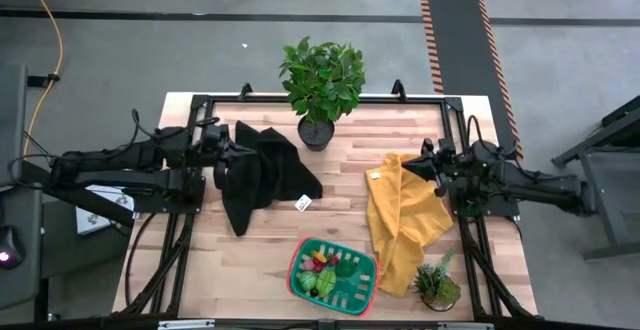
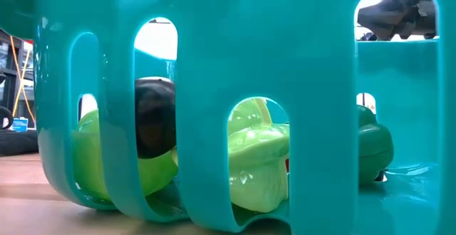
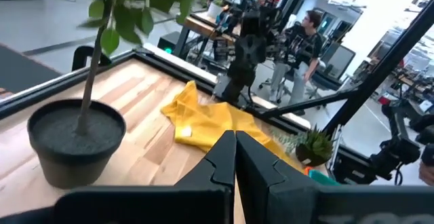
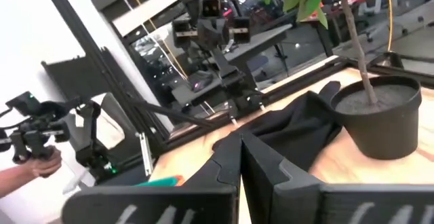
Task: Pick and placing Produce into tupperware
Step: Return to Home Position
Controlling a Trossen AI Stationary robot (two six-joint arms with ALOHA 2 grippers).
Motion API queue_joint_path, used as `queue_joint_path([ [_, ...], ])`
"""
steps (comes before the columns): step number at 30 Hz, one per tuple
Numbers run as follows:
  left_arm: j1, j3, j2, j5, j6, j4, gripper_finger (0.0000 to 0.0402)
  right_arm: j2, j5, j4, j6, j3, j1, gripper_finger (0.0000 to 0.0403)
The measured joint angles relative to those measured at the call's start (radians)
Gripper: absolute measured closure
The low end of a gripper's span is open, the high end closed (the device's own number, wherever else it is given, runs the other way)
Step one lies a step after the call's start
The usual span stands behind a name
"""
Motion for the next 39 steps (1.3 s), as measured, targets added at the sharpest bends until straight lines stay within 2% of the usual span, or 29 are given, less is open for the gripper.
queue_joint_path([
  [7, 0.0, -0.155, -0.039, -0.015, -0.001, 0.139, 0.0402, -0.004, -0.037, -0.002, -0.057, -0.008, -0.027, 0.0403],
  [18, -0.001, -0.251, -0.041, -0.062, 0.058, 0.204, 0.0402, -0.004, 0.062, 0.014, -0.089, -0.062, -0.026, 0.0403],
  [26, -0.067, -0.379, -0.042, -0.09, 0.142, 0.413, 0.0401, -0.005, 0.089, 0.024, -0.159, -0.062, -0.025, 0.0403],
  [33, -0.147, -0.419, -0.063, -0.141, 0.162, 0.397, 0.0401, -0.019, 0.084, 0.022, -0.181, -0.062, -0.025, 0.0403],
  [39, -0.196, -0.468, -0.168, -0.186, 0.207, 0.394, 0.0401, -0.021, 0.084, 0.023, -0.182, -0.062, -0.025, 0.0403],
])
